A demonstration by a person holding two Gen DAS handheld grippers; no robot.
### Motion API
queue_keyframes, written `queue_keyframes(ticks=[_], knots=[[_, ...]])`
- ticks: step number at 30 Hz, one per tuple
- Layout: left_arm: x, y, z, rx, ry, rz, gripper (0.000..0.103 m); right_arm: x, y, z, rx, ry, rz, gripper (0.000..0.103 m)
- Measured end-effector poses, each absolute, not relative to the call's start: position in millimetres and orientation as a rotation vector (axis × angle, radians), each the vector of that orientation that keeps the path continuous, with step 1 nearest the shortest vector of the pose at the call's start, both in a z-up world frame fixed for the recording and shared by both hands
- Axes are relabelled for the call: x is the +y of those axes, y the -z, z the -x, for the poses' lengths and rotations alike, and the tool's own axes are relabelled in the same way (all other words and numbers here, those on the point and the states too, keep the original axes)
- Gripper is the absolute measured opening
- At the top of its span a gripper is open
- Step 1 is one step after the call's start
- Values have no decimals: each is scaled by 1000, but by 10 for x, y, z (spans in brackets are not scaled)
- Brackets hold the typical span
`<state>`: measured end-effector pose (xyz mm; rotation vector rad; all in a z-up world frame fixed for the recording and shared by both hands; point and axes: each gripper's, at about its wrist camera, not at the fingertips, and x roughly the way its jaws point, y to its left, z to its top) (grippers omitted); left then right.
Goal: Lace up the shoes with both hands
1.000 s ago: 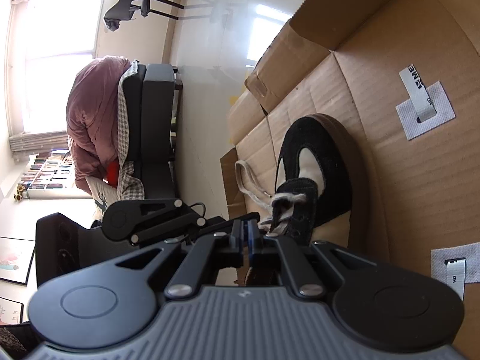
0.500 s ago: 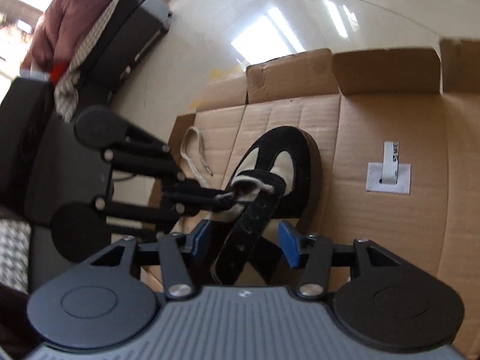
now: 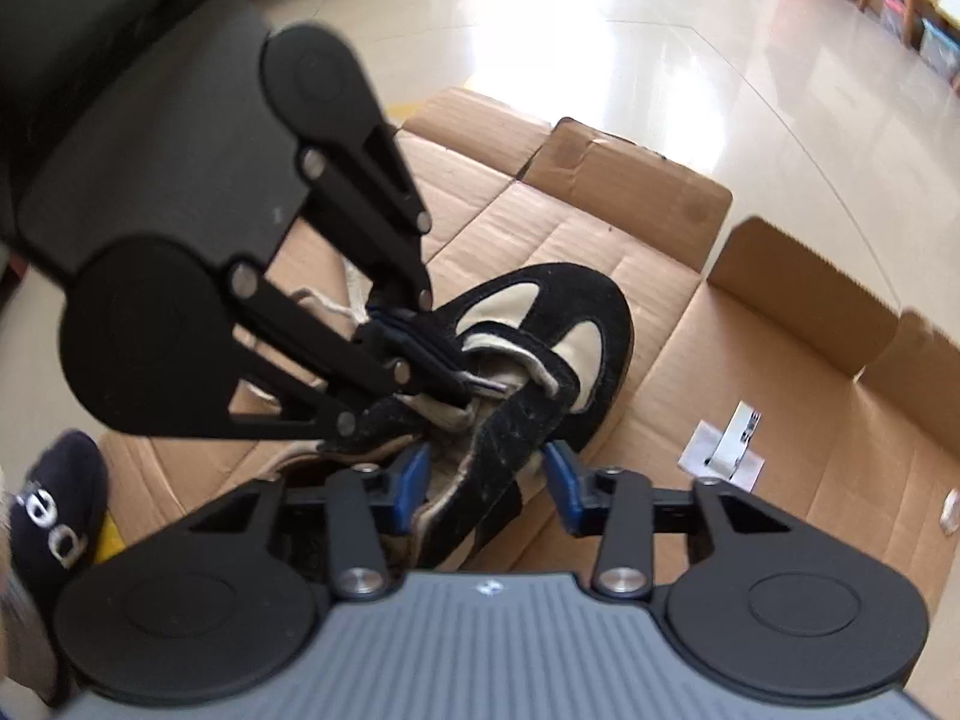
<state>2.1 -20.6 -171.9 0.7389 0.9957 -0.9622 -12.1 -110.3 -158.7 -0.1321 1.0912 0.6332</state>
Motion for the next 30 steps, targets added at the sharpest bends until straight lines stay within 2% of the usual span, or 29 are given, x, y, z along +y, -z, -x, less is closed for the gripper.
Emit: queue_keyframes(ticks=[2, 7, 30], knots=[[-219, 1736, -7, 991, 960, -744, 1, -1256, 1609, 69, 1109, -614, 15, 21], [-223, 1726, -43, 1012, 964, -699, 1, -1506, 1689, -35, 1167, -586, -215, 19], [-359, 1695, -63, 1015, 956, -565, 1, -1497, 1716, 8, 1129, -637, -193, 20]])
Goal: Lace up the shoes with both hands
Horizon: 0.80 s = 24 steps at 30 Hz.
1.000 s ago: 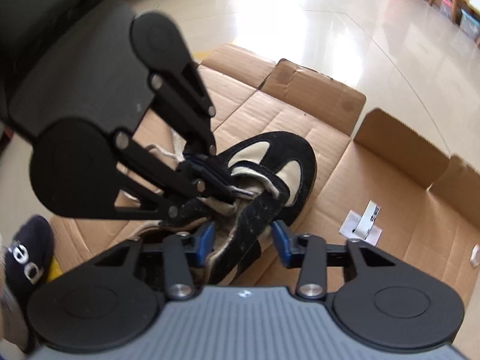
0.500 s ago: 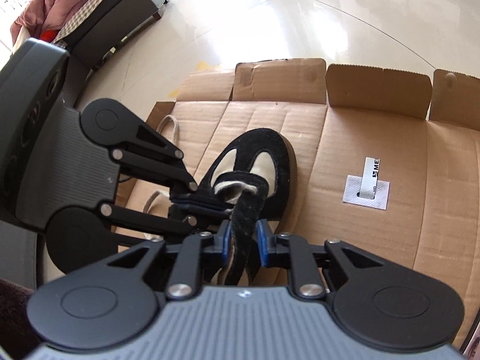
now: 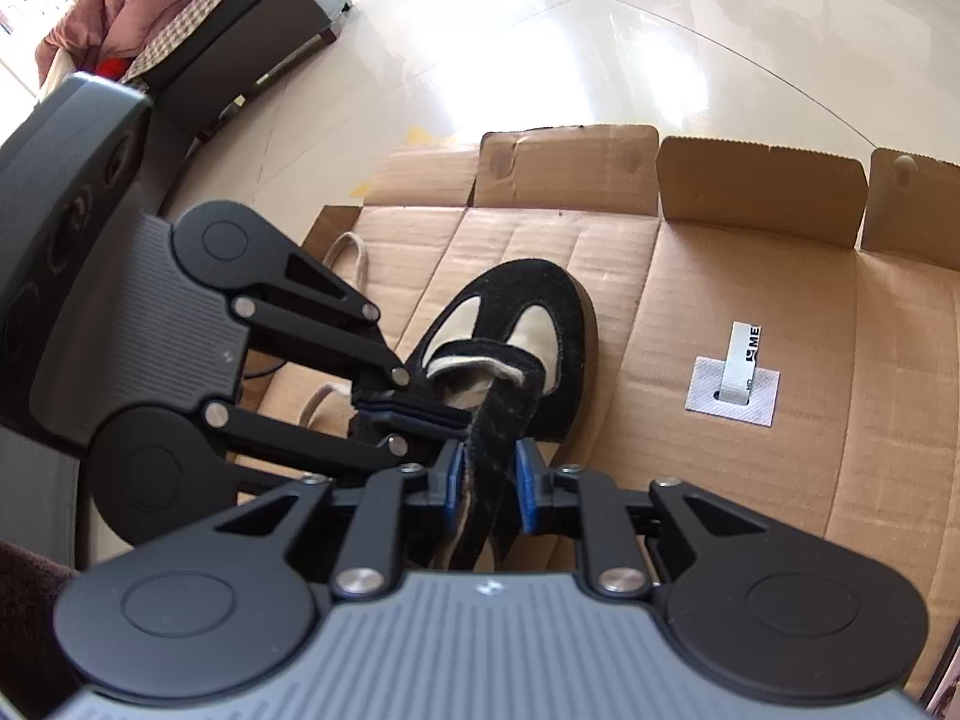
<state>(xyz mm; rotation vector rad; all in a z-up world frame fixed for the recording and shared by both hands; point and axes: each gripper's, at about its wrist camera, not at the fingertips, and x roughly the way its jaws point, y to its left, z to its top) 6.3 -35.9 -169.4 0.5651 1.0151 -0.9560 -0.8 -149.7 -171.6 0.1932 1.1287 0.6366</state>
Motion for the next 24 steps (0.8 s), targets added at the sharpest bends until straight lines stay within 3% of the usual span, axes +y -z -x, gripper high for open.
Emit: queue_keyframes(ticks=[12, 22, 24], knots=[[-417, 1731, -12, 1020, 966, -685, 1, -1454, 1668, 38, 1112, -664, -146, 20], [-396, 1707, -41, 978, 956, -612, 1, -1483, 1684, 22, 1120, -676, -154, 20], [-388, 1679, -59, 964, 953, -591, 1, -1498, 1685, 14, 1128, -682, -167, 24]])
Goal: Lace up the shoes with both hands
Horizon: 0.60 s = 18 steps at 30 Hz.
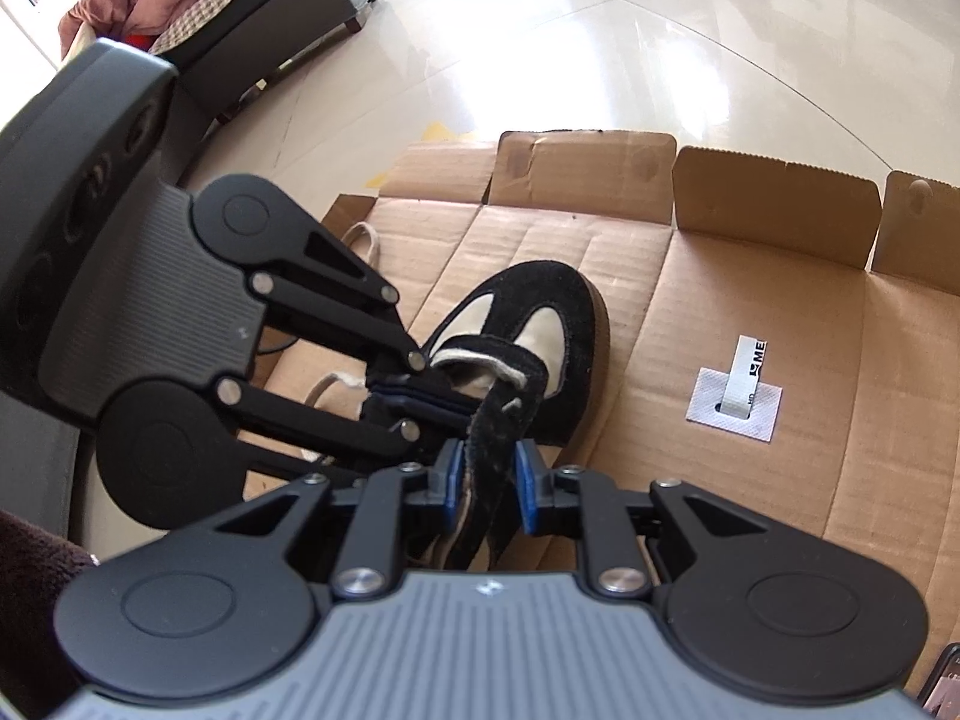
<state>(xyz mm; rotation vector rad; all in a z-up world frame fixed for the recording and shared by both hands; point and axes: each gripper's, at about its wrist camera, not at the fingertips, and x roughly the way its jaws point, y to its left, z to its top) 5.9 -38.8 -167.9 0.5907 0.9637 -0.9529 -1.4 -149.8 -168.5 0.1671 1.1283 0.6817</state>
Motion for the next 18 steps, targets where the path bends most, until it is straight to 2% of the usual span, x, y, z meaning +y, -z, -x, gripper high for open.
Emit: queue_keyframes(ticks=[5, 14, 16, 18], knots=[[-392, 1687, -68, 960, 953, -578, 1, -1645, 1708, -24, 1173, -674, -304, 28], [-418, 1690, -64, 968, 960, -606, 2, -1908, 1801, -247, 1200, -607, -589, 26], [-420, 1692, -63, 969, 959, -608, 2, -1890, 1854, -285, 1209, -597, -603, 25], [-419, 1695, -67, 971, 958, -605, 2, -1851, 1902, -304, 1213, -590, -618, 17]])
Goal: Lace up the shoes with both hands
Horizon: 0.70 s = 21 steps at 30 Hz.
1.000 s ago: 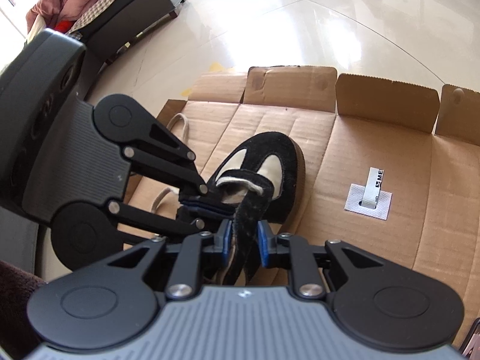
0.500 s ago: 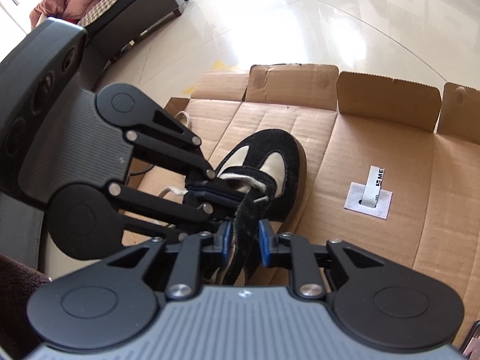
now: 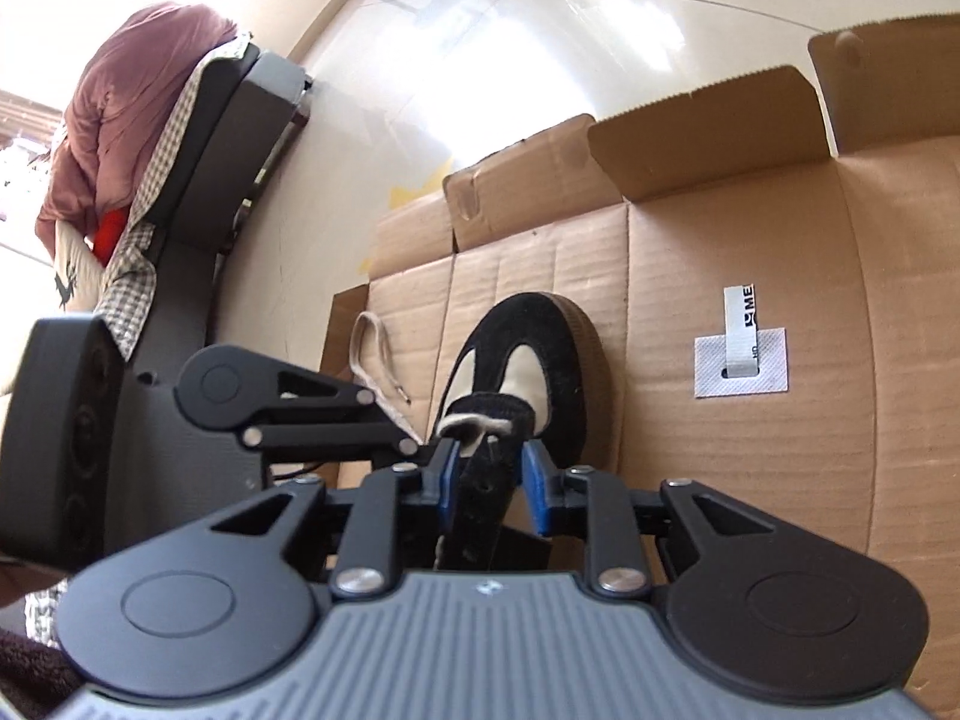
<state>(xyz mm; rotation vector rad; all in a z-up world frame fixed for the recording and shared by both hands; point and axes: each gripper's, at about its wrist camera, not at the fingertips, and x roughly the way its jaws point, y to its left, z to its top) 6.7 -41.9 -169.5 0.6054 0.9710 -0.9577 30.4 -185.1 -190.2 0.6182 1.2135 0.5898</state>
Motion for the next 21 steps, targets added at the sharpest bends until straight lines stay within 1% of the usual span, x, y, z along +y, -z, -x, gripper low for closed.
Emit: queue_keyframes(ticks=[1, 3, 5, 7, 8, 9, 10, 11, 14, 15, 16, 18, 21], knots=[[-419, 1696, -69, 972, 957, -605, 2, -1840, 1909, -306, 1209, -589, -622, 14], [-419, 1697, -66, 972, 956, -608, 2, -1808, 1912, -313, 1195, -587, -612, 5], [-419, 1697, -62, 974, 953, -610, 3, -1784, 1909, -319, 1183, -584, -589, 3], [-426, 1697, -58, 978, 946, -612, 6, -1763, 1906, -312, 1171, -580, -568, 3], [-430, 1695, -55, 982, 946, -611, 10, -1751, 1894, -301, 1162, -577, -555, 2], [-435, 1690, -47, 989, 947, -607, 20, -1746, 1878, -293, 1152, -573, -543, 2], [-440, 1684, -35, 995, 948, -605, 27, -1741, 1859, -285, 1141, -568, -530, 2], [-445, 1677, -14, 996, 947, -607, 29, -1740, 1827, -279, 1128, -558, -510, 2], [-455, 1658, 58, 976, 945, -640, 31, -1734, 1772, -260, 1113, -537, -463, 2], [-451, 1644, 82, 970, 940, -651, 32, -1734, 1751, -248, 1105, -526, -445, 0], [-443, 1632, 93, 970, 931, -652, 33, -1736, 1728, -237, 1095, -513, -423, 0], [-411, 1618, 100, 982, 913, -634, 36, -1781, 1643, -225, 1030, -449, -323, 0], [-373, 1604, 120, 983, 895, -616, 36, -1965, 1626, -316, 1040, -398, -339, 0]])
